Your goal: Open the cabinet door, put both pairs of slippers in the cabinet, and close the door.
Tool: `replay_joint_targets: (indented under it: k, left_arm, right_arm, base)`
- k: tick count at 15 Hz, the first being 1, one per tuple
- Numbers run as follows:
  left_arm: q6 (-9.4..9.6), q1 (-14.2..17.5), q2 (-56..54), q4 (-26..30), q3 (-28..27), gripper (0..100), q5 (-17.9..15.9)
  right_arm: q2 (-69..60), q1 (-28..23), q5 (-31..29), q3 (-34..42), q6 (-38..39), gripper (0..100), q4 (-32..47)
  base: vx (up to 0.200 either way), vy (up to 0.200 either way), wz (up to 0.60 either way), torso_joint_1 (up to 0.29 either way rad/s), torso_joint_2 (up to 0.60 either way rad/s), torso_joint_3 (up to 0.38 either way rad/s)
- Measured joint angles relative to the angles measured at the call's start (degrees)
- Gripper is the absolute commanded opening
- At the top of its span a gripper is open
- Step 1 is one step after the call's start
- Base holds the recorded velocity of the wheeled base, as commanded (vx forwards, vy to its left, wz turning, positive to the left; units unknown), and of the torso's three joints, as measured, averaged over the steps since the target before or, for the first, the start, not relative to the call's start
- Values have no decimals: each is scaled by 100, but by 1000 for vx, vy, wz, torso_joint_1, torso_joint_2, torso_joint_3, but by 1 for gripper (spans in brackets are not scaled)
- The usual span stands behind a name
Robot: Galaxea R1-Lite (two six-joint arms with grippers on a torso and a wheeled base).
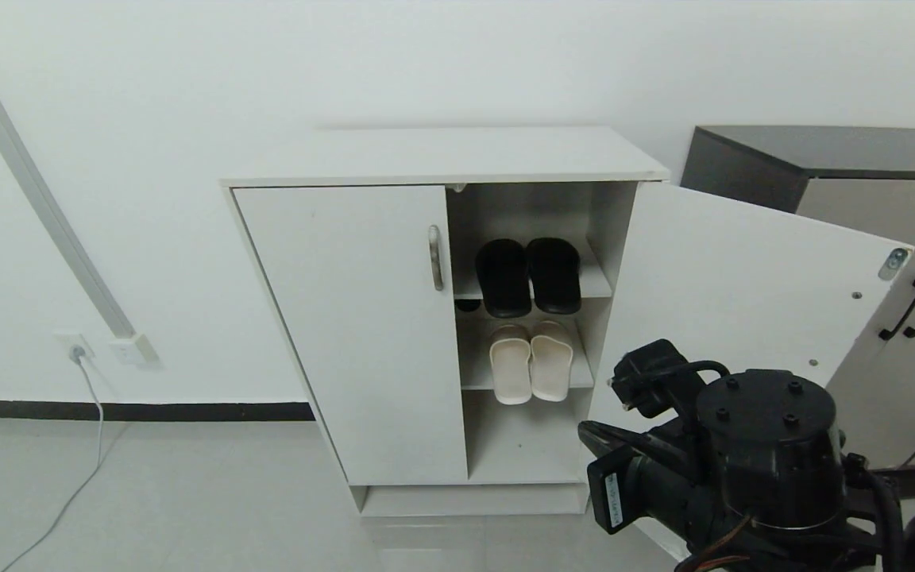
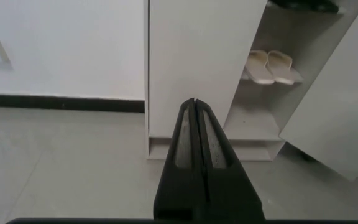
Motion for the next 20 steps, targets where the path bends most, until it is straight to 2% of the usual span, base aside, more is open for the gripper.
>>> replay_joint_targets:
  k: [10, 20]
  left_arm:
    - [4, 0, 0, 0, -2, 0, 0]
    - [-2, 0, 0, 0, -2, 0, 0]
  right_arm:
    - [17, -11, 0, 6, 0, 0, 2]
    - [17, -11, 0, 9, 2, 0, 0]
  base:
    - [0, 0, 0, 168, -484, -318]
    - [0, 0, 0, 231, -552, -321]
